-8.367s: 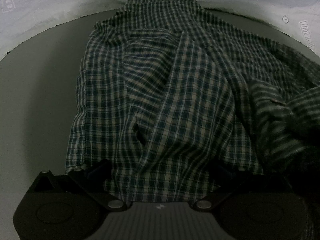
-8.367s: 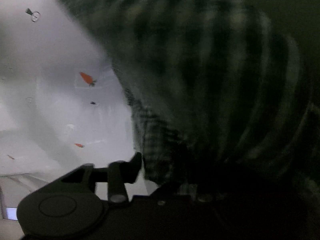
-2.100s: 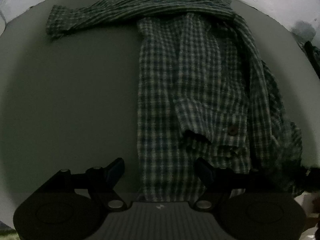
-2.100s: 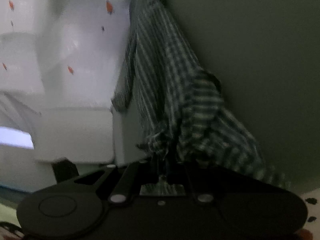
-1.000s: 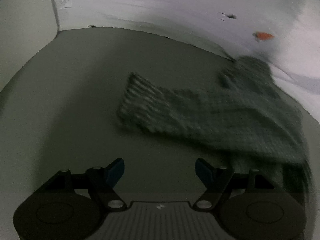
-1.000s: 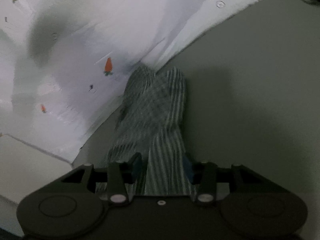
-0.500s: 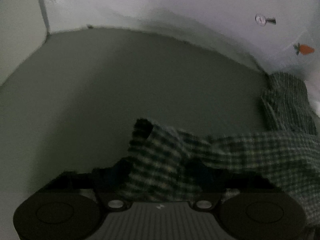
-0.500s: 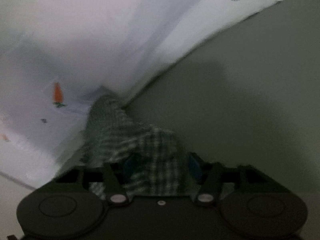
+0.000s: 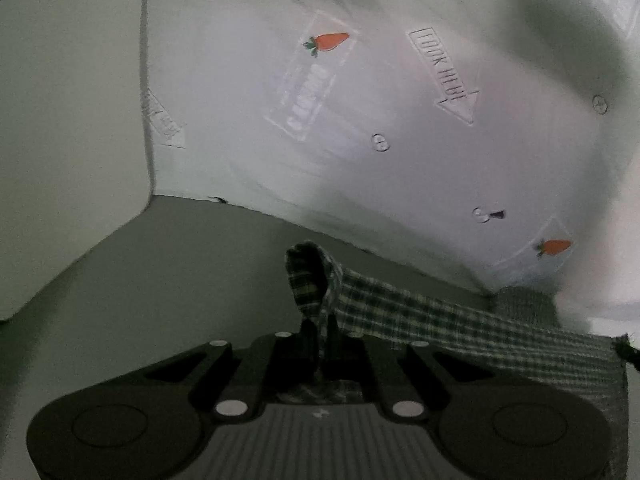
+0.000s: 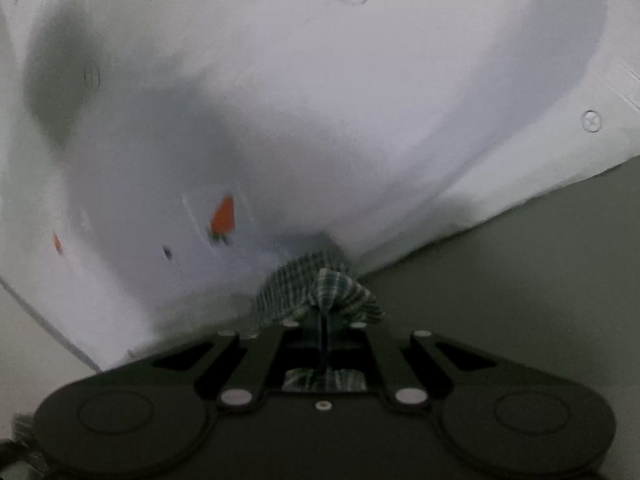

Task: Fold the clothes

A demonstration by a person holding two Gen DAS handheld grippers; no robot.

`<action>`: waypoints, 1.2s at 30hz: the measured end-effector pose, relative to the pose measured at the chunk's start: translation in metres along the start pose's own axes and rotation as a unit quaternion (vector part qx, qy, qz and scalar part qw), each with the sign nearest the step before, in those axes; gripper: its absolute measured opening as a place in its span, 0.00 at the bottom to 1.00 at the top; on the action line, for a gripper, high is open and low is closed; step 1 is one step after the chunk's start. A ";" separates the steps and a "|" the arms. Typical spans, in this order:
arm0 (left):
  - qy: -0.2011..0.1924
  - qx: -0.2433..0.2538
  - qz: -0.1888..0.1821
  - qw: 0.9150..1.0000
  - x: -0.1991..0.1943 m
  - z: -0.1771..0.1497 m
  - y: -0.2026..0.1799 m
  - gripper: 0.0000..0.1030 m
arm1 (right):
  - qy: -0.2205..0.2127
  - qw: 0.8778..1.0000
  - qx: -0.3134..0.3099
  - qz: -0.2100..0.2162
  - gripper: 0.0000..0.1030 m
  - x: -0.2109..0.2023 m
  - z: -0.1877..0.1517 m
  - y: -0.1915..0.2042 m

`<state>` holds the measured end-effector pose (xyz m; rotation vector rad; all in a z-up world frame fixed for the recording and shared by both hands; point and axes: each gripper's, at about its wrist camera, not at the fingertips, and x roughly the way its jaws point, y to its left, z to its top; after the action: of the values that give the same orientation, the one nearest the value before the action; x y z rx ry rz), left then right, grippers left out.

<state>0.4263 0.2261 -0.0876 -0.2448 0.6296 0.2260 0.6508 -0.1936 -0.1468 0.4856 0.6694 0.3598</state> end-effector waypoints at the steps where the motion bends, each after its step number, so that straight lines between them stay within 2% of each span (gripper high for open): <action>1: 0.013 -0.001 0.009 1.000 0.010 -0.006 0.003 0.05 | 0.012 1.000 0.000 -0.010 0.03 0.010 -0.004 0.000; 4: 0.064 -0.015 0.028 0.997 0.047 -0.030 0.014 0.05 | 0.047 0.998 -0.007 -0.046 0.11 0.037 -0.015 0.002; 8: 0.132 -0.016 0.059 0.989 0.091 -0.054 0.020 0.08 | 0.060 0.995 -0.023 -0.074 0.41 0.032 -0.020 0.003; 10: 0.144 -0.010 0.074 0.987 0.098 -0.056 0.019 0.18 | 0.044 0.995 -0.027 -0.081 0.46 0.011 -0.016 0.001; 13: 0.132 -0.003 0.079 0.988 0.083 -0.054 0.020 0.25 | 0.021 0.997 -0.007 -0.079 0.48 -0.030 -0.012 -0.007; 16: 0.112 -0.026 0.057 0.992 0.054 -0.055 0.022 0.33 | 0.009 0.997 0.030 -0.070 0.48 -0.079 -0.024 -0.022; 19: 0.102 -0.046 0.029 0.993 0.023 -0.067 0.022 0.39 | 0.010 0.996 0.055 -0.070 0.44 -0.131 -0.056 -0.036; 23: 0.122 -0.058 -0.024 0.991 -0.021 -0.098 0.015 0.40 | 0.040 0.995 0.081 -0.052 0.30 -0.183 -0.110 -0.047; 25: 0.140 -0.046 -0.054 0.988 -0.036 -0.120 0.007 0.40 | 0.065 0.993 0.087 -0.040 0.29 -0.197 -0.136 -0.049; 29: 0.188 0.002 -0.120 0.975 -0.066 -0.166 -0.016 0.43 | 0.115 0.988 0.099 -0.017 0.29 -0.226 -0.188 -0.053; 32: 0.211 0.031 -0.158 0.964 -0.083 -0.195 -0.032 0.45 | 0.143 0.984 0.104 0.000 0.29 -0.236 -0.214 -0.051; 36: 0.233 0.035 -0.201 0.951 -0.100 -0.225 -0.044 0.45 | 0.165 0.981 0.098 0.007 0.29 -0.246 -0.237 -0.051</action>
<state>0.2361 0.1051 -0.1956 -0.3558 1.0355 -0.2571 0.3221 -0.2773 -0.2119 0.6254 1.0301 0.3935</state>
